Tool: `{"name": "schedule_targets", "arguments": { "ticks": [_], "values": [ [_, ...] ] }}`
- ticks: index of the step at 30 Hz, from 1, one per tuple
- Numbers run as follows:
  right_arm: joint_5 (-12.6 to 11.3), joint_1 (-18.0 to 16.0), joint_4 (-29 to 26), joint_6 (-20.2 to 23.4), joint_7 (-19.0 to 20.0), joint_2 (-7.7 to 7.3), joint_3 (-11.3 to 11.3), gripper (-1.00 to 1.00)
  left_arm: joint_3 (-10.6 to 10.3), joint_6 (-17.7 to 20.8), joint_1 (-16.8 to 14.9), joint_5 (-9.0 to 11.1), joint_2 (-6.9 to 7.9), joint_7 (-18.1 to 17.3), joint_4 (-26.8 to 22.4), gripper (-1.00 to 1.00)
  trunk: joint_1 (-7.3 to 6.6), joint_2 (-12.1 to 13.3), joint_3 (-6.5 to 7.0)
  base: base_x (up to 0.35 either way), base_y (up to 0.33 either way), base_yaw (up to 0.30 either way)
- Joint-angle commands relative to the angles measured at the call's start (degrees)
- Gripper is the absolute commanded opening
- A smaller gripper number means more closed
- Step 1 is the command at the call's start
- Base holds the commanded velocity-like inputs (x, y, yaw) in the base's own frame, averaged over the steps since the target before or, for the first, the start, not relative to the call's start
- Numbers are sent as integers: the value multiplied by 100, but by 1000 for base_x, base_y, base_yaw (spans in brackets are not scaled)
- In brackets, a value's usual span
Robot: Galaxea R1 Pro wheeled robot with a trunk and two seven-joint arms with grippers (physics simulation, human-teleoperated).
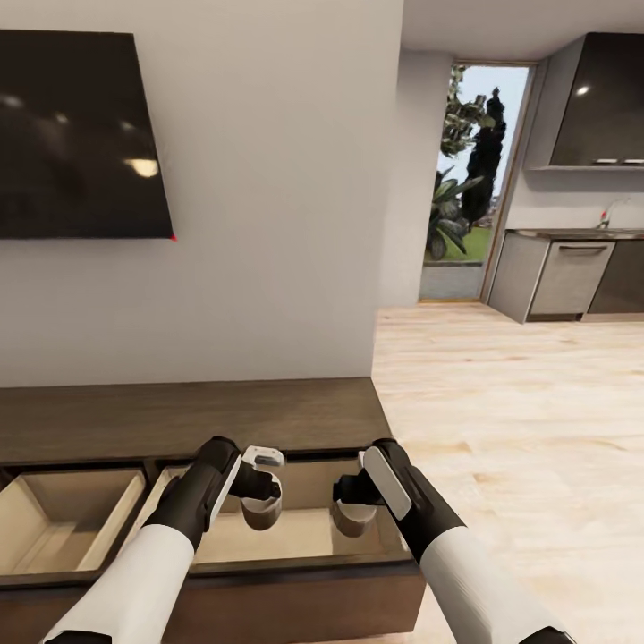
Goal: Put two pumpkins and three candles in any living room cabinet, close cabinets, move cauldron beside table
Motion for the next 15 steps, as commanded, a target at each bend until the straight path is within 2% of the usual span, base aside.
{"name": "schedule_targets", "arguments": {
  "ticks": [1, 7, 11, 15],
  "values": [
    [-49, -4, -4, 10, -55, 0, 6, -100, -1, 19, -3, -55, -1, -48, -5, -100, 1, -3, -6, 243, -157, 0],
    [-50, -4, -4, 6, -55, 0, 6, -100, -1, 20, -3, -55, -1, -48, 0, -100, 1, -3, -6, 229, -184, 0],
    [-50, -4, -4, 7, -55, 0, 6, -100, -1, 20, -3, -55, -6, -48, -2, -100, 1, -3, -6, 69, -188, 0],
    [-49, -4, -4, 4, -55, 0, 6, -100, -1, 20, -3, -55, -2, -48, -11, -100, 1, -3, -6, 16, -56, 0]
  ]
}}
